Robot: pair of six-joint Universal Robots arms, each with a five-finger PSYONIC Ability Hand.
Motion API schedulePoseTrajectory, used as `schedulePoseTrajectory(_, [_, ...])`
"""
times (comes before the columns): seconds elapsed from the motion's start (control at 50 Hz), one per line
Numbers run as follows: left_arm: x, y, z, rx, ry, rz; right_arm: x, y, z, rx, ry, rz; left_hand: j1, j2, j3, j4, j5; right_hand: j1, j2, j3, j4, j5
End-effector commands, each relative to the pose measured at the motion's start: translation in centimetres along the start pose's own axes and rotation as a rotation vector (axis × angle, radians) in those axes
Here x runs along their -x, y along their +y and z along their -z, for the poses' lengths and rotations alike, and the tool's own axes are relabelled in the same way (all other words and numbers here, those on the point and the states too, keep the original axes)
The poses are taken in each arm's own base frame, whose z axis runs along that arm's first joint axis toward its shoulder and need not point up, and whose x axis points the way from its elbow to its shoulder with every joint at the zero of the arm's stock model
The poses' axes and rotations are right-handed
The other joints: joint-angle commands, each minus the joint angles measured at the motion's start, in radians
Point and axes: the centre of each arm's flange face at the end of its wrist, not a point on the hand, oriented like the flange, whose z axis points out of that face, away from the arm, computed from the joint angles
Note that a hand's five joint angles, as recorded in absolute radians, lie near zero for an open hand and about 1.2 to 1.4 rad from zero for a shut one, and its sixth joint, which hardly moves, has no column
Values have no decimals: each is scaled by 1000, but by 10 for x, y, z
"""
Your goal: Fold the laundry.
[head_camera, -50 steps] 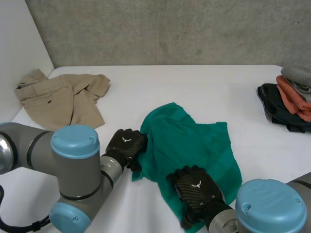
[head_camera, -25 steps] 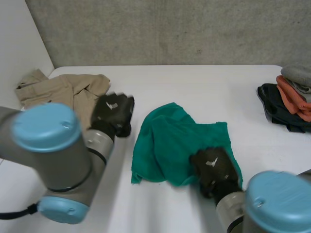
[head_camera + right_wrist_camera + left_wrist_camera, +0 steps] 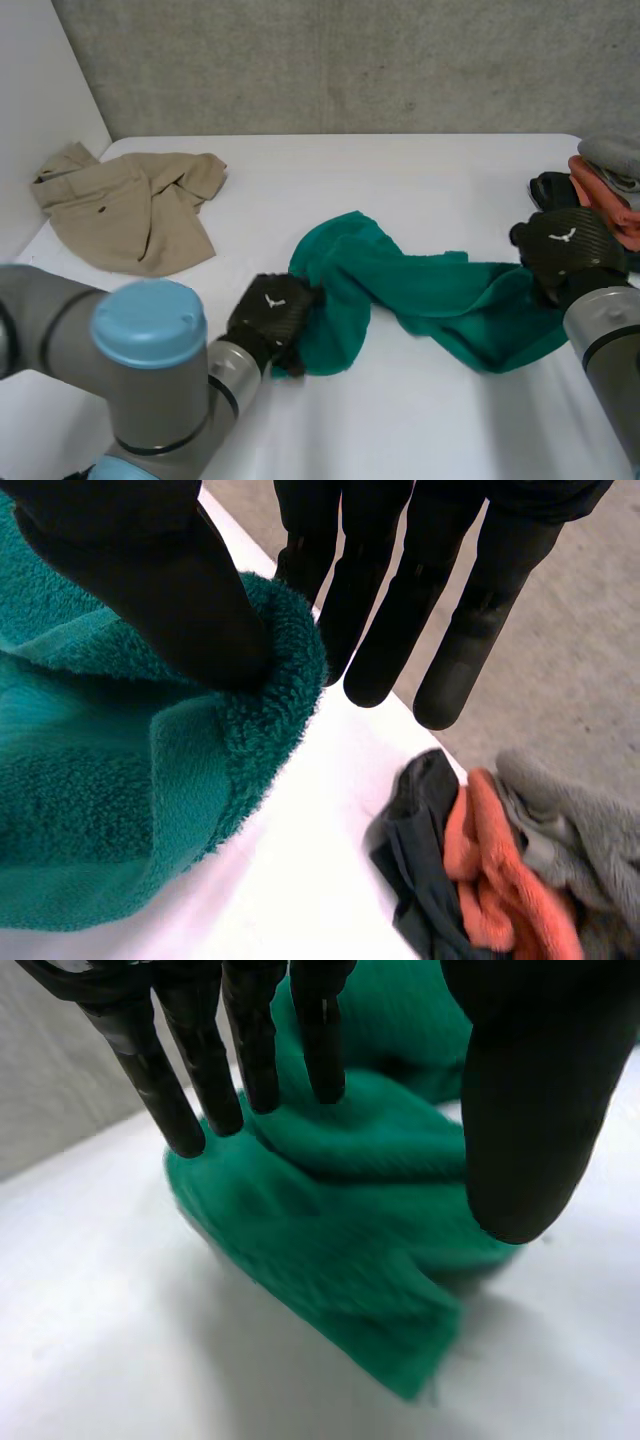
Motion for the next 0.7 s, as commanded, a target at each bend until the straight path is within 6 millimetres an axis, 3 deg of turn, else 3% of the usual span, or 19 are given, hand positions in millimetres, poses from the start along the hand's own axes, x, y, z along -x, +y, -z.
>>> schedulePoseTrajectory(0.02, [-2,6,-12,9,-2,-4,-17,10,-12,22,20,-45,156,155,153,153,150,280,222,211,201,245])
schedulePoseTrajectory(0.22, [0,20,-28,43,-21,-149,-30,23,-24,65,57,-57,215,213,212,212,208,280,222,211,201,245])
schedulePoseTrajectory(0.4, [12,18,-36,1,-148,-253,-33,28,-32,81,57,-51,368,366,364,365,361,280,222,211,201,245])
schedulePoseTrajectory(0.46, [13,17,-36,-11,-155,-254,-34,29,-34,85,61,-52,517,515,514,514,511,280,222,211,201,245])
schedulePoseTrajectory(0.54, [15,15,-36,-17,-165,-253,-36,28,-36,82,67,-52,945,943,941,941,938,280,222,211,201,245])
schedulePoseTrajectory(0.62, [22,1,-34,-55,-193,-245,-41,25,-37,77,79,-42,946,944,942,943,939,280,222,211,201,245])
schedulePoseTrajectory(0.7, [47,-45,-16,-179,-291,-220,-54,14,-40,47,115,6,946,944,942,943,939,280,222,211,201,245])
